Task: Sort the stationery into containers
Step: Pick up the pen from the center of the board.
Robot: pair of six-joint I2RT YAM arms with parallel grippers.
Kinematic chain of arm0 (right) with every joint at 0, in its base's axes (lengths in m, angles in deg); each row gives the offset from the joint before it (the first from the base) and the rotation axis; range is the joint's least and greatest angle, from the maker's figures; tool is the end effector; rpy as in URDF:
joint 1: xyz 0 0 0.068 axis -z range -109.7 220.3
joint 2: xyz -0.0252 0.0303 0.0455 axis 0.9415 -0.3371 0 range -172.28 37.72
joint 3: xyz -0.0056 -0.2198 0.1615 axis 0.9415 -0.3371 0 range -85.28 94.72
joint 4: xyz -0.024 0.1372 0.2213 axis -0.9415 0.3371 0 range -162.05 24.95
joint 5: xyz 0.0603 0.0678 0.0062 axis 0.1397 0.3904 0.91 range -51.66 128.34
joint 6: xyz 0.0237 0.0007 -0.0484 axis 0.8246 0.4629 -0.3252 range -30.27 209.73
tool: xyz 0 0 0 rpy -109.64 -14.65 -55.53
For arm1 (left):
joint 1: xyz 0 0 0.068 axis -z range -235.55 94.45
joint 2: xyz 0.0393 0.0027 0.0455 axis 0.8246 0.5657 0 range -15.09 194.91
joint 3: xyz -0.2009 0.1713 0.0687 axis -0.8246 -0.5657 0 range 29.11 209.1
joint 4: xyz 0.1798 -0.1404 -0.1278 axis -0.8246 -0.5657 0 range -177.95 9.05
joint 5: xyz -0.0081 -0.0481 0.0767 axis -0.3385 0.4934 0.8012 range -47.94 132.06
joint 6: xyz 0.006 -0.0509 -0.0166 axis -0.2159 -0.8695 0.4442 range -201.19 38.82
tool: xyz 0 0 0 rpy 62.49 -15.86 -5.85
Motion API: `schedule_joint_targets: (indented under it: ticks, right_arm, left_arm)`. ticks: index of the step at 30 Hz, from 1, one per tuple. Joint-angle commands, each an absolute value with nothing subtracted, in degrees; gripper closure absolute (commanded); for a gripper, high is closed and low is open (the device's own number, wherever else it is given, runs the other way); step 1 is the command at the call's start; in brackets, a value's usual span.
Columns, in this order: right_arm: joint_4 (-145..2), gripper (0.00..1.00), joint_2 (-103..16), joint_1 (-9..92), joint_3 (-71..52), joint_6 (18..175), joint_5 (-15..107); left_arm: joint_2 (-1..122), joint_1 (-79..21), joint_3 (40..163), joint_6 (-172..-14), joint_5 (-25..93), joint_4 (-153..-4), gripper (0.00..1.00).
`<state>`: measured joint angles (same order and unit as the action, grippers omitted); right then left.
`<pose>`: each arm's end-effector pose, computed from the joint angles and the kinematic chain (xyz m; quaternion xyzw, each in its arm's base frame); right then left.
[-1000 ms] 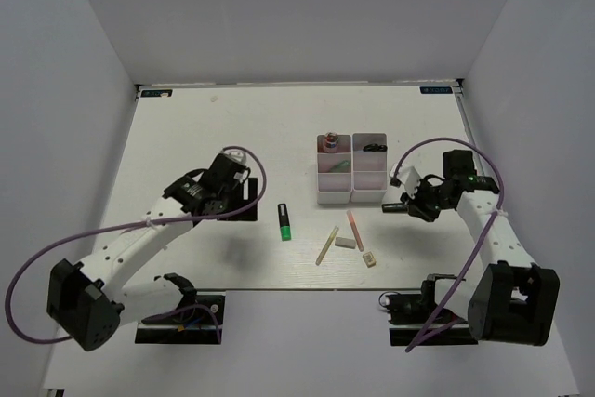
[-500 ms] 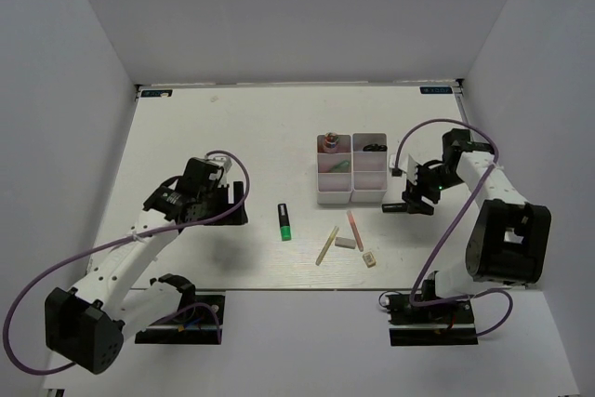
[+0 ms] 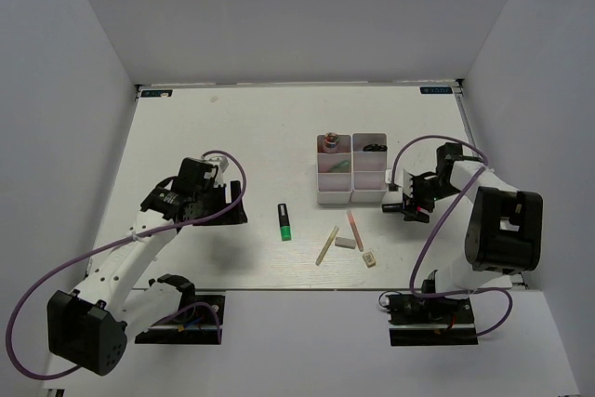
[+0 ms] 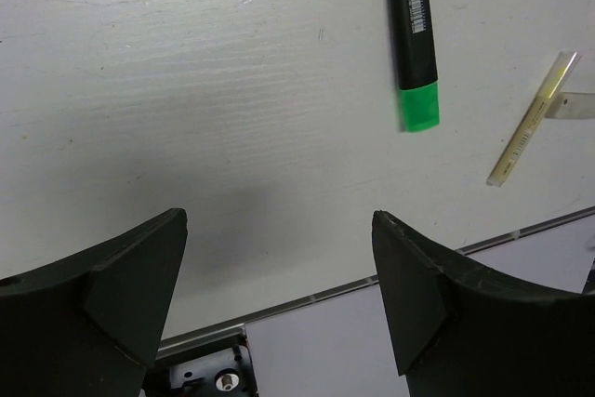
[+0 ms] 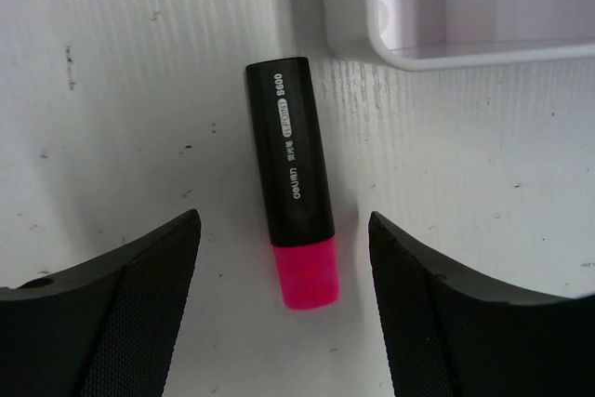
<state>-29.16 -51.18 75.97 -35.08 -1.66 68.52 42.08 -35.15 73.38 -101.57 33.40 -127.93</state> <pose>0.2596 -0.0077 0.1674 -0.6690 0.6928 0.1190 0.2414 0.1705 -0.0690 0.2447 0.0197 0.9629 -0.1586 0.2175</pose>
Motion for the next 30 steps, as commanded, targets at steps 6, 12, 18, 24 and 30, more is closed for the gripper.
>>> schedule_joint_targets:
  ticks: [6,12,18,24,30]
  right_arm:
    - [-32.77,0.26,-55.96,76.19,-32.9,-3.78,67.52]
    - [-25.58,0.67,-59.57,76.1,-29.47,-6.33,64.54]
    - [-28.46,0.98,-55.46,76.37,-36.57,-9.32,60.4]
    - [-21.53,1.0,-47.46,76.72,-37.64,-12.99,62.25]
    - [-11.67,1.0,-32.78,76.54,-34.13,-14.51,67.78]
  left_arm:
    - [41.16,-36.04,72.87,-100.87,31.25,-126.56,0.09]
    - [41.34,-36.3,72.7,-100.87,30.81,-126.56,0.08]
    - [41.69,-36.21,72.61,-100.96,30.72,-126.56,0.08]
    - [42.21,-36.21,72.44,-100.96,30.72,-126.39,0.08]
    - [42.74,-36.3,72.61,-100.96,30.02,-126.47,0.08]
